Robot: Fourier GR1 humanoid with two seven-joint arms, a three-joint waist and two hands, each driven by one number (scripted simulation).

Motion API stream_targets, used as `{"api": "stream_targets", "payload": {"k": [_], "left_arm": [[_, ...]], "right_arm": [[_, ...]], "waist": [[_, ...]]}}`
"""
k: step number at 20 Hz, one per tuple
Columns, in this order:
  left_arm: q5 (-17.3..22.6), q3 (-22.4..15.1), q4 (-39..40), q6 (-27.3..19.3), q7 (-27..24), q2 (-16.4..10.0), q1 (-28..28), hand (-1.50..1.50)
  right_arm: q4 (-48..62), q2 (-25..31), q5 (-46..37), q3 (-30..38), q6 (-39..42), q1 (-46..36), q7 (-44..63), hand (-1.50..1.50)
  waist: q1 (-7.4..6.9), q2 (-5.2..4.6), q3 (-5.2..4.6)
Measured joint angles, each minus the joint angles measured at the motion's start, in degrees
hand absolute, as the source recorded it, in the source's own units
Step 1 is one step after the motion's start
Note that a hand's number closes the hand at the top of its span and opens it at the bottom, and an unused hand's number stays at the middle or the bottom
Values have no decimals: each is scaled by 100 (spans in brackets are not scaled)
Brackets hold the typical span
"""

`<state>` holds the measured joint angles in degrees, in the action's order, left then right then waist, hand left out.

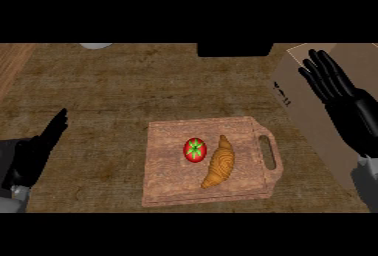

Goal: Pick the croissant from the cutting board and place it in the cardboard box

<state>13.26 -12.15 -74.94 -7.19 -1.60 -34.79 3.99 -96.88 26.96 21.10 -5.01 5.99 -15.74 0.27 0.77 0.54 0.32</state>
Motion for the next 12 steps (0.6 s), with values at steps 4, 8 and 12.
{"api": "stream_targets", "payload": {"k": [4, 8, 12], "left_arm": [[-128, -54, -372, 436, -35, -166, 138, 0], [-157, 7, -717, 378, -315, -88, 439, 0], [-159, -37, -950, 409, -477, 31, 584, 0]], "right_arm": [[-517, 148, -727, 109, -873, -102, 515, -150], [-754, 839, -1841, 199, -1449, -61, 1248, -150], [-1410, 1249, -3008, -120, -1874, 235, 2262, -150]], "waist": [[64, 49, 12], [351, 142, -88], [362, 115, -86]]}}
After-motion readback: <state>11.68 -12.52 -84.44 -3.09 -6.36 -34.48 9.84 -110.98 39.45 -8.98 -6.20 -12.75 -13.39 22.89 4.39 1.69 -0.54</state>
